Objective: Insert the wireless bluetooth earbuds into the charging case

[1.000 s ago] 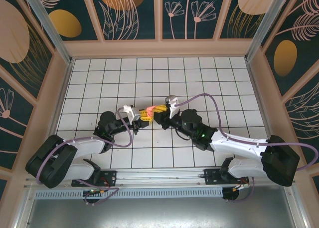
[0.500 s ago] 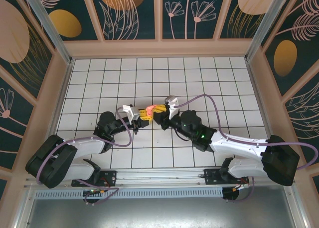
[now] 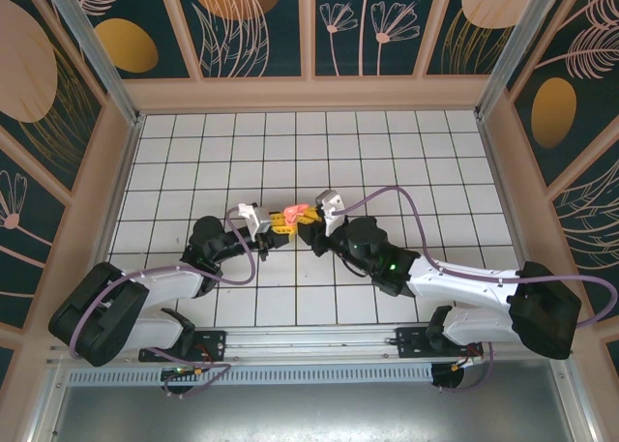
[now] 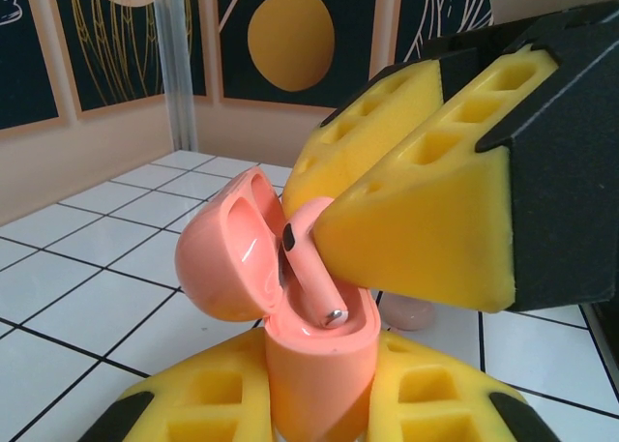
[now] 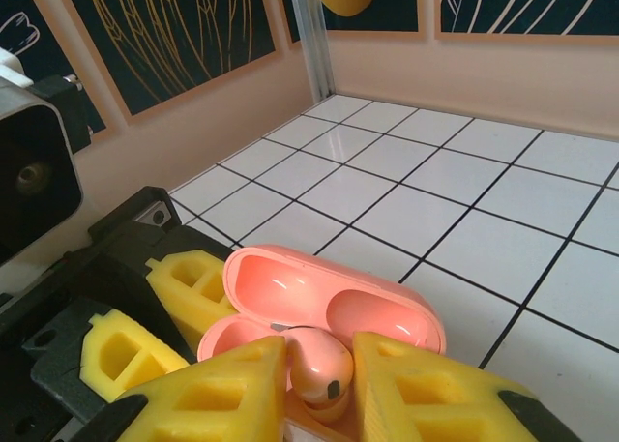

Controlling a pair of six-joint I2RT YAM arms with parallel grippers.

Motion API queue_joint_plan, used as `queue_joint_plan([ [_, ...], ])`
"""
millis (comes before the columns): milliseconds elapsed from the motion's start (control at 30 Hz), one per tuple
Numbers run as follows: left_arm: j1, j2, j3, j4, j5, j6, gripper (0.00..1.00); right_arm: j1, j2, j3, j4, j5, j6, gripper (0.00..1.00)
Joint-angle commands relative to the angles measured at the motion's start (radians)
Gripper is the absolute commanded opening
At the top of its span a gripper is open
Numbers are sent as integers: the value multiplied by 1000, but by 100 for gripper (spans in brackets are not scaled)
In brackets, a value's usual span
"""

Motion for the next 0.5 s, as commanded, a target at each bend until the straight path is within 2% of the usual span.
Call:
queue_joint_plan([
  [0, -5, -29, 19, 52, 9, 16, 15, 22, -15, 9, -63, 16, -33, 24],
  [467, -7, -33, 19, -4, -3, 41, 16, 22, -65, 27, -78, 42, -54, 21],
])
